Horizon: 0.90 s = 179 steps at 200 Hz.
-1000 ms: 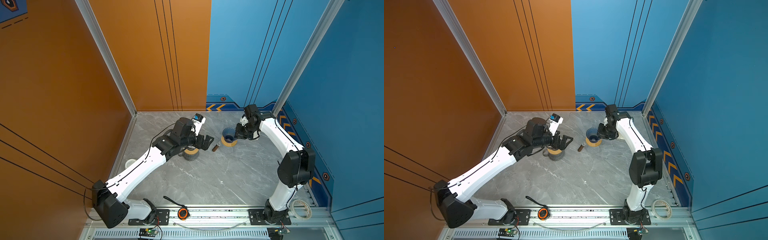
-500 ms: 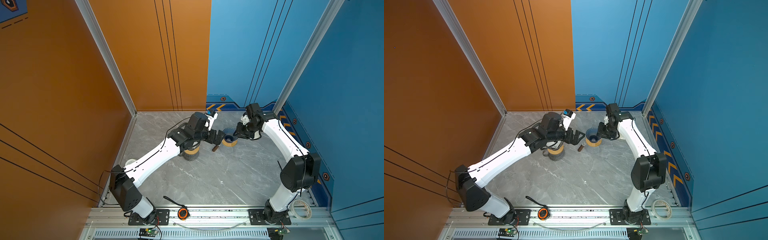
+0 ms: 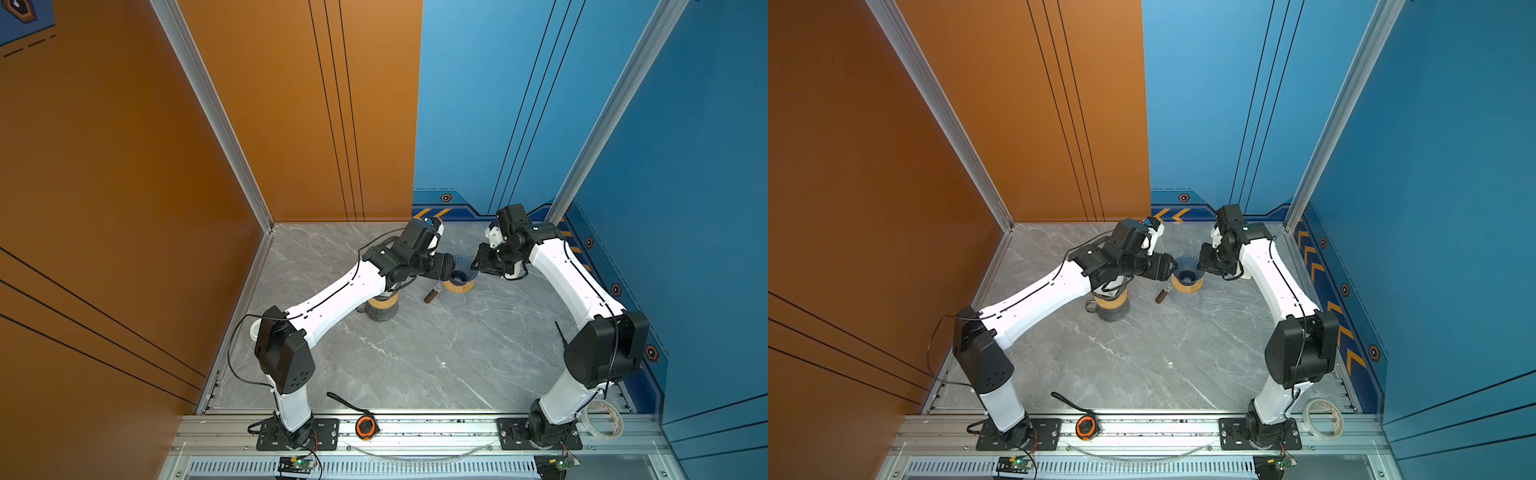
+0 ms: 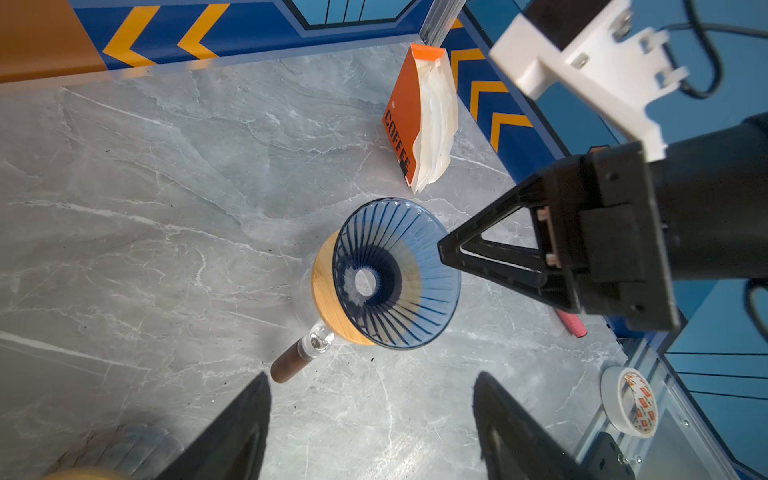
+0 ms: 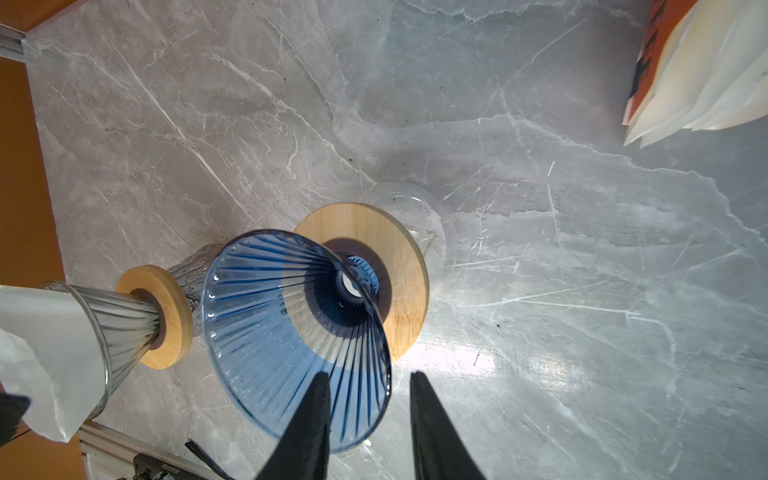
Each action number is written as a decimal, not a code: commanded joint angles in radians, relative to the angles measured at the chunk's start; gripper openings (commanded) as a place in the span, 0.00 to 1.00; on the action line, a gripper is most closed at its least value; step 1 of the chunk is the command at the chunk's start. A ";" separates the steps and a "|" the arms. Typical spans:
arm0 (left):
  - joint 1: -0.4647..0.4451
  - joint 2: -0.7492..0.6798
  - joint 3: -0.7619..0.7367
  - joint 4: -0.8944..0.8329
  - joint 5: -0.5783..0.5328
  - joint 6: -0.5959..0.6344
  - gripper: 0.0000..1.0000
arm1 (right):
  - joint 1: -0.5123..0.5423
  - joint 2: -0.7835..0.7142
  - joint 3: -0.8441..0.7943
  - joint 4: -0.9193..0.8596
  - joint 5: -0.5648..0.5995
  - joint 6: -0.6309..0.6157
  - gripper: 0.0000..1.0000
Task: Place the coffee filter in the dripper
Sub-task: 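Move the left gripper to the dripper rim while the right gripper holds it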
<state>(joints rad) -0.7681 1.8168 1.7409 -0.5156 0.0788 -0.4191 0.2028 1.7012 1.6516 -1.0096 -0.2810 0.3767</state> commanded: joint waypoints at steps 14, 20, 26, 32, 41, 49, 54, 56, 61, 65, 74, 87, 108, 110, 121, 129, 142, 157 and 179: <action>-0.008 0.074 0.078 -0.049 0.015 -0.037 0.67 | -0.003 -0.037 -0.024 0.046 0.054 -0.021 0.28; -0.008 0.085 0.086 -0.049 0.016 -0.035 0.65 | -0.003 -0.039 -0.026 0.051 0.056 -0.021 0.27; -0.008 0.097 0.094 -0.050 0.019 -0.036 0.63 | -0.003 -0.039 -0.029 0.055 0.059 -0.022 0.27; -0.007 0.106 0.102 -0.049 0.022 -0.038 0.61 | -0.003 -0.037 -0.029 0.059 0.058 -0.022 0.27; -0.005 0.120 0.111 -0.049 0.027 -0.038 0.59 | -0.003 -0.035 -0.029 0.062 0.056 -0.024 0.26; -0.004 0.131 0.118 -0.049 0.034 -0.039 0.58 | -0.003 -0.033 -0.029 0.064 0.053 -0.027 0.26; -0.004 0.136 0.121 -0.049 0.040 -0.040 0.57 | -0.003 -0.031 -0.029 0.066 0.052 -0.028 0.26; -0.002 0.139 0.123 -0.050 0.041 -0.040 0.56 | -0.003 -0.032 -0.029 0.066 0.053 -0.028 0.25; -0.003 0.143 0.126 -0.049 0.044 -0.040 0.56 | -0.003 -0.031 -0.030 0.066 0.055 -0.030 0.25; -0.002 0.148 0.127 -0.049 0.045 -0.041 0.55 | -0.003 -0.032 -0.031 0.066 0.055 -0.030 0.25; -0.002 0.156 0.131 -0.049 0.047 -0.045 0.53 | -0.003 -0.032 -0.035 0.072 0.057 -0.030 0.24; 0.000 0.166 0.133 -0.049 0.057 -0.049 0.50 | -0.005 -0.032 -0.043 0.085 0.054 -0.028 0.23; 0.004 0.182 0.140 -0.049 0.068 -0.042 0.45 | -0.005 -0.029 -0.050 0.099 0.046 -0.023 0.21; 0.004 0.183 0.140 -0.050 0.066 -0.042 0.45 | -0.005 -0.029 -0.050 0.099 0.045 -0.022 0.21; 0.008 0.187 0.141 -0.049 0.069 -0.046 0.43 | -0.005 -0.026 -0.048 0.101 0.043 -0.022 0.21; 0.011 0.190 0.142 -0.049 0.070 -0.048 0.42 | -0.006 -0.025 -0.048 0.101 0.043 -0.023 0.20; 0.014 0.194 0.143 -0.049 0.072 -0.050 0.41 | -0.008 -0.019 -0.048 0.101 0.043 -0.025 0.19; 0.017 0.198 0.143 -0.049 0.074 -0.051 0.40 | -0.009 -0.014 -0.049 0.101 0.040 -0.025 0.18; 0.018 0.205 0.145 -0.049 0.077 -0.052 0.39 | -0.012 -0.005 -0.048 0.104 0.031 -0.020 0.18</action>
<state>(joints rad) -0.7593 1.9968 1.8595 -0.5472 0.1356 -0.4656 0.1997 1.6978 1.6104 -0.9188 -0.2501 0.3626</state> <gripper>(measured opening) 0.398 0.181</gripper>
